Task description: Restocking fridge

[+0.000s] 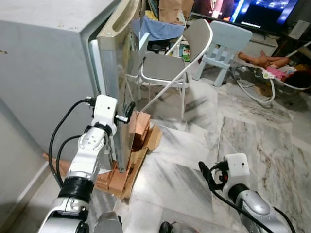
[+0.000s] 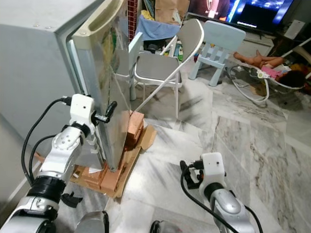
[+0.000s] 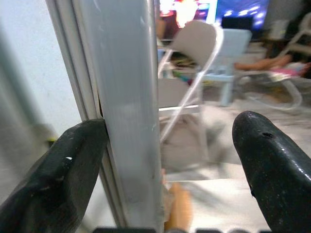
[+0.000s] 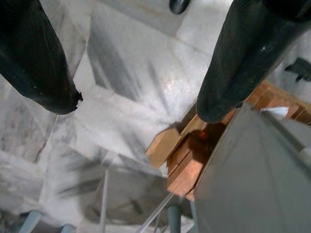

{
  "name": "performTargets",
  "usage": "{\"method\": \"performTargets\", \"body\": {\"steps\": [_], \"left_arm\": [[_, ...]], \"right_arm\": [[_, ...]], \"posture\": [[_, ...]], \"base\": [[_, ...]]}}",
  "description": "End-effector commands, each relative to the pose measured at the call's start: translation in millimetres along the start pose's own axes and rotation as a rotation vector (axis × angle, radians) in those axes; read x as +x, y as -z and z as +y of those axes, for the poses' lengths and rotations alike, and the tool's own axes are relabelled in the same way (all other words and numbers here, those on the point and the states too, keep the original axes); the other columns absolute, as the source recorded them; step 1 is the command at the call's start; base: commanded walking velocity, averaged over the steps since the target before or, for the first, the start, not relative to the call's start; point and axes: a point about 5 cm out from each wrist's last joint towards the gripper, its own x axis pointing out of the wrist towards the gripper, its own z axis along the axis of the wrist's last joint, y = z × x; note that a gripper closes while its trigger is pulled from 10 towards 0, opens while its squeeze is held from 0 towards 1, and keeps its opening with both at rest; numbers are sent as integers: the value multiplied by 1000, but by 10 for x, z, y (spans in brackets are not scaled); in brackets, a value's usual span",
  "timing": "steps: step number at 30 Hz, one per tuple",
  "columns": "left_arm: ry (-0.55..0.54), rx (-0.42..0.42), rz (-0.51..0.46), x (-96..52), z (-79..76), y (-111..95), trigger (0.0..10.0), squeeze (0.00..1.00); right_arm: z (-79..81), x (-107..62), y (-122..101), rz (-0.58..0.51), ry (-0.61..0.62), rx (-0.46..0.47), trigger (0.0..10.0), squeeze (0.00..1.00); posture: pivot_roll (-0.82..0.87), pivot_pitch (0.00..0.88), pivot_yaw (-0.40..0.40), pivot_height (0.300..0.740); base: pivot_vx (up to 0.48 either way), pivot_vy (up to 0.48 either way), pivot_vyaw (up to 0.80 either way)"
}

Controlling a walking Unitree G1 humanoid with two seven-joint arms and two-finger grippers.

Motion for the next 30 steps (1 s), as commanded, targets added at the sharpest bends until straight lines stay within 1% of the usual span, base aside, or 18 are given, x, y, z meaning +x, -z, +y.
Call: {"method": "performTargets", "body": {"steps": [1,2,7,9,11,14,15,17,19,20,22,23,25,26,27,28,29,30], "left_arm": [[330,89,-241,237,-713,-680,10000,0],[408,83,-296,260,-940,-843,10000,0],[545,37,-404,240,-1380,-1182,10000,0],[553,27,-420,237,-1439,-1221,10000,0],[542,29,-412,255,-1413,-1183,10000,0],[412,43,-345,289,-1124,-948,10000,0],[365,40,-306,267,-971,-831,10000,0],[332,59,-281,219,-845,-738,10000,0],[291,33,-247,128,-684,-596,10000,0],[246,40,-221,38,-547,-474,10000,0],[213,41,-202,-26,-458,-392,10000,0],[146,46,-167,-120,-331,-283,10000,0],[78,45,-137,-226,-216,-181,10000,0],[18,39,-113,-341,-121,-98,10000,0],[-19,39,-94,-429,-65,-40,10000,0],[-19,39,-94,-429,-65,-40,10000,0],[-71,40,-60,-578,12,48,10000,0],[-87,40,-47,-633,33,72,10000,0]], "right_arm": [[-50,28,30,17,28,15,10000,0],[-53,40,39,19,28,16,10000,0],[-56,56,51,15,26,14,10000,0],[-55,60,61,15,26,16,10000,0],[-53,61,65,14,26,16,10000,0],[-44,63,77,8,24,24,10000,0],[-41,60,81,5,24,28,10000,0],[-40,62,84,4,24,29,10000,0],[-37,58,82,-6,24,31,10000,0],[-34,59,75,-14,16,21,10000,0],[-33,60,66,-21,15,13,10000,0],[-16,70,-1,-40,17,-11,10000,0],[-4,79,-74,-64,21,-25,10000,0],[-3,96,-147,-85,29,-25,10000,0],[3,112,-195,-97,30,-23,10000,0],[3,112,-195,-97,30,-23,10000,0],[24,142,-260,-114,23,-31,10000,0],[31,153,-281,-120,19,-36,10000,0]], "posture": [[70,55,-88,740],[68,52,-86,740],[61,48,-80,740],[57,49,-78,740],[56,49,-76,740],[58,52,-71,740],[61,52,-71,740],[64,52,-70,740],[72,53,-70,740],[77,53,-70,740],[79,53,-70,740],[85,53,-70,740],[92,52,-70,740],[100,53,-72,740],[108,55,-72,740],[108,55,-72,740],[113,57,-74,740],[117,58,-75,740]], "base": [[0,0,0],[0,0,0],[0,0,0],[0,0,0],[0,0,0],[0,0,0],[0,0,0],[0,0,0],[0,0,0],[251,-349,0],[268,-366,0],[0,-416,0],[0,-442,0],[0,-454,0],[0,-458,0],[0,-458,0],[0,-461,0],[0,-461,0]]}}
